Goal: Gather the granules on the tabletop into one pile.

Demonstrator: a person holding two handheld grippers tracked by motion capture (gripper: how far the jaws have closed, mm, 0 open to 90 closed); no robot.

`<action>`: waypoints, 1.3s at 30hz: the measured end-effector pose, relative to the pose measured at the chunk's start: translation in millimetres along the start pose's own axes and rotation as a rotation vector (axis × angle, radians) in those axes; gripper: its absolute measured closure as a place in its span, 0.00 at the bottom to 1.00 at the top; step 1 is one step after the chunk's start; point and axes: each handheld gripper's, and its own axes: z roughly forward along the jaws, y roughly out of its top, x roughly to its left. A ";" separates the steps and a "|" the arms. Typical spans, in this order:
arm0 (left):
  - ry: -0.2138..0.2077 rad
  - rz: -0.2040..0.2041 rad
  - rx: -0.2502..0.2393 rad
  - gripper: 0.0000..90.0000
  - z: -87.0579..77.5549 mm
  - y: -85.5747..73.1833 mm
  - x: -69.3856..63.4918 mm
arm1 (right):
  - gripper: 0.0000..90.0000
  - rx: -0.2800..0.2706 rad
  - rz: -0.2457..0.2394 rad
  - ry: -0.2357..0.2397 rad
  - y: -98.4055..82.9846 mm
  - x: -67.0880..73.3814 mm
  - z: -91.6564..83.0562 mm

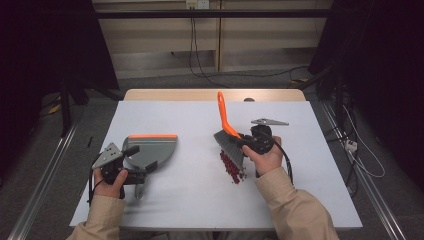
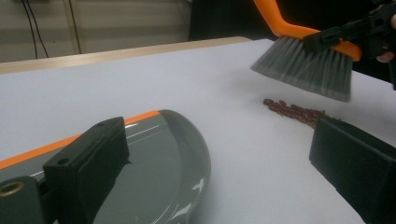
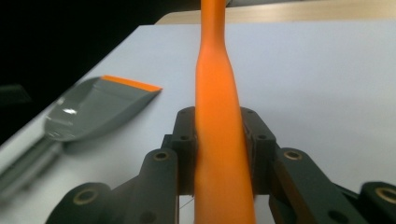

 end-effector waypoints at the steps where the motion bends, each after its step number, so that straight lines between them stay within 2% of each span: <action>1: 0.001 0.000 0.000 0.05 0.0 0.0 0.5 | 0.79 0.007 -0.087 -0.011 4.2 -6.0 3.4; 3: 0.001 0.000 -0.001 0.05 0.1 -0.1 0.9 | 0.79 0.014 -0.155 -0.020 8.1 -10.5 7.7; 7: 0.004 -0.004 0.003 0.05 0.3 -0.6 1.7 | 0.79 0.029 -0.292 0.001 12.7 -18.3 19.9; 8: 0.004 -0.004 0.003 0.05 0.3 -0.6 1.7 | 0.79 0.029 -0.292 0.001 12.7 -18.3 19.9; 9: 0.005 -0.003 0.004 0.05 0.1 -0.6 2.0 | 0.79 0.045 -0.373 0.013 13.2 -21.0 27.5; 12: 0.006 -0.004 0.005 0.05 0.2 -0.8 2.4 | 0.79 0.076 -0.489 0.028 13.2 -24.3 38.9; 13: 0.007 -0.006 0.005 0.05 0.3 -1.1 2.5 | 0.79 0.073 -0.509 0.042 12.8 -26.0 42.3; 14: 0.006 -0.008 0.005 0.05 0.2 -1.2 2.7 | 0.79 0.073 -0.509 0.042 12.8 -26.0 42.3; 15: 0.007 -0.009 0.004 0.05 0.0 -1.1 3.0 | 0.79 0.057 -0.545 0.079 11.8 -29.6 48.2; 16: 0.007 -0.009 0.004 0.05 0.0 -1.1 3.0 | 0.79 0.057 -0.545 0.079 11.8 -29.6 48.2; 17: 0.007 -0.008 0.004 0.05 -0.2 -1.0 3.2 | 0.79 0.056 -0.567 0.087 11.3 -31.1 50.3; 19: 0.009 -0.010 0.002 0.05 -0.6 -1.1 3.7 | 0.79 0.070 -0.626 0.107 8.9 -33.5 55.9; 21: 0.009 -0.011 0.002 0.05 -0.5 -1.3 3.8 | 0.79 0.082 -0.663 0.139 8.2 -32.8 56.5; 22: 0.009 -0.011 0.002 0.05 -0.5 -1.3 3.8 | 0.79 0.082 -0.663 0.139 8.2 -32.8 56.5; 23: 0.008 -0.010 0.005 0.05 -0.2 -1.3 3.6 | 0.79 0.099 -0.716 0.159 6.8 -29.1 55.3; 25: 0.007 -0.010 0.004 0.05 -0.2 -1.3 3.0 | 0.79 0.117 -0.765 0.168 4.9 -25.2 53.0; 26: 0.007 -0.010 0.004 0.05 -0.2 -1.3 3.0 | 0.79 0.117 -0.765 0.168 4.9 -25.2 53.0; 27: 0.005 -0.009 0.004 0.05 -0.6 -1.1 2.8 | 0.79 0.133 -0.795 0.181 3.4 -22.9 50.2; 31: 0.007 -0.009 0.003 0.05 -0.9 -1.0 2.5 | 0.79 0.158 -0.830 0.209 0.0 -21.1 42.9; 39: 0.007 -0.009 0.002 0.05 -0.4 -0.8 1.8 | 0.79 0.187 -0.849 0.266 -6.8 -18.0 30.0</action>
